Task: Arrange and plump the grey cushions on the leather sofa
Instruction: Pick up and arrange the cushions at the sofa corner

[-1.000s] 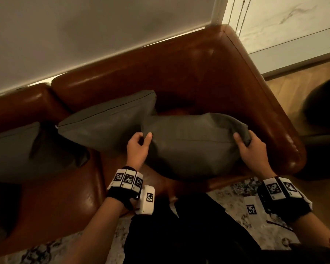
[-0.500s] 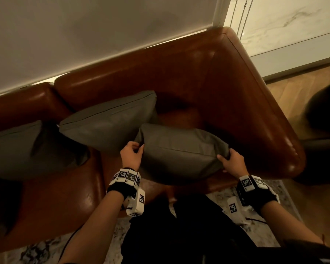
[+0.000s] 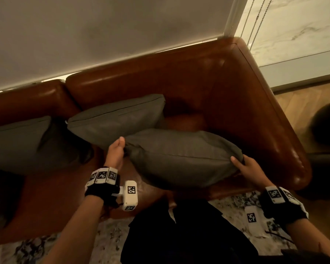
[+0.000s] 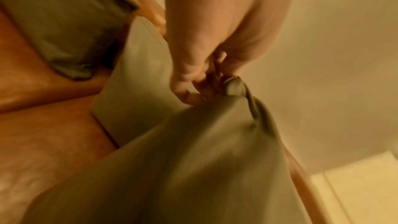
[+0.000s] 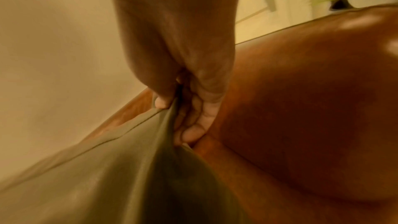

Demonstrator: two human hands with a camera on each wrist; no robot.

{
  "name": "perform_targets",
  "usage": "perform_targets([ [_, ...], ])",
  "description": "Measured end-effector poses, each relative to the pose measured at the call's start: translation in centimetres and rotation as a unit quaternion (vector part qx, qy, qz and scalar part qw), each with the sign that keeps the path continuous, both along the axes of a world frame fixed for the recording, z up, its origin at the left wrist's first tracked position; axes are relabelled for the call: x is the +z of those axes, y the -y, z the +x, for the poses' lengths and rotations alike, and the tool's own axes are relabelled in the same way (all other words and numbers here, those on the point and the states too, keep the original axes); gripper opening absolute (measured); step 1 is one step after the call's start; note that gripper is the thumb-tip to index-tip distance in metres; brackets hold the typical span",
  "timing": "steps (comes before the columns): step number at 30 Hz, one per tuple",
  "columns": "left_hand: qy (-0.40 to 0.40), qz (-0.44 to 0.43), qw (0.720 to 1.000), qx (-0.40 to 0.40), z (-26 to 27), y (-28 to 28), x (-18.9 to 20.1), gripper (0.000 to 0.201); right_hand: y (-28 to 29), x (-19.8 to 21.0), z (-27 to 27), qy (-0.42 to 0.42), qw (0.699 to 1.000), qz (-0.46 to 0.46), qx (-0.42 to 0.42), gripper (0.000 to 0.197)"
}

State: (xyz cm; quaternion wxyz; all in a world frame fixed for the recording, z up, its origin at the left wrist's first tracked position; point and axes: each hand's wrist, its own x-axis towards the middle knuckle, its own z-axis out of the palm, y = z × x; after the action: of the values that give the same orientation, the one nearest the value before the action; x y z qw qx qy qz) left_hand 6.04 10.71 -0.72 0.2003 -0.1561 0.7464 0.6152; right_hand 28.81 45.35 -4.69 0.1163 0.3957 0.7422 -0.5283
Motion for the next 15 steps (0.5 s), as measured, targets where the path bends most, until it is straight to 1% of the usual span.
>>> perform_targets([
  [1,0.018,0.057,0.997,0.055,-0.5,1.2,0.6,0.033,-0.6,0.1,0.1,0.004,1.0,0.023,-0.014,0.035],
  [2,0.034,0.09,0.99,0.101,-1.0,2.4,1.1,0.036,-1.0,0.2,0.3,0.012,0.999,0.043,-0.017,0.031],
  [3,0.053,0.088,0.985,0.136,-1.3,3.3,1.7,0.037,-1.3,0.4,0.4,0.025,0.998,0.053,-0.014,0.026],
  [4,0.066,0.071,0.983,0.153,-1.4,3.7,2.2,0.037,-1.3,0.5,0.5,0.039,0.998,0.049,-0.007,0.024],
  [5,0.072,0.035,0.986,0.143,-1.2,3.8,2.4,0.036,-1.2,0.7,0.5,0.051,0.998,0.039,-0.001,0.024],
  [6,0.064,-0.01,0.992,0.108,-0.6,3.4,2.6,0.035,-0.8,0.8,0.6,0.058,0.998,0.029,0.001,0.026],
  [7,0.051,-0.071,0.995,0.047,0.2,2.9,2.5,0.034,-0.4,1.0,0.6,0.06,0.998,0.024,-0.001,0.027],
  [8,0.037,-0.135,0.99,-0.029,1.2,2.5,1.9,0.034,0.2,1.0,0.6,0.057,0.998,0.029,-0.005,0.027],
  [9,0.029,-0.189,0.976,-0.102,2.5,2.0,1.6,0.036,0.7,1.0,0.7,0.053,0.997,0.049,-0.008,0.026],
  [10,0.03,-0.216,0.964,-0.153,3.9,1.6,1.0,0.044,1.3,0.9,0.8,0.044,0.996,0.075,-0.017,0.025],
  [11,0.039,-0.226,0.957,-0.179,5.0,1.3,0.5,0.059,1.8,1.0,0.8,0.03,0.994,0.095,-0.033,0.024],
  [12,0.051,-0.23,0.954,-0.184,6.0,1.1,0.1,0.07,2.2,1.1,0.8,0.015,0.993,0.112,-0.045,0.025],
  [13,0.061,-0.234,0.956,-0.169,6.8,1.0,0.1,0.074,2.4,1.3,0.8,0.002,0.991,0.126,-0.051,0.028],
  [15,0.061,-0.239,0.961,-0.127,7.9,1.1,0.1,0.063,2.3,1.2,0.9,-0.005,0.987,0.151,-0.046,0.033],
])
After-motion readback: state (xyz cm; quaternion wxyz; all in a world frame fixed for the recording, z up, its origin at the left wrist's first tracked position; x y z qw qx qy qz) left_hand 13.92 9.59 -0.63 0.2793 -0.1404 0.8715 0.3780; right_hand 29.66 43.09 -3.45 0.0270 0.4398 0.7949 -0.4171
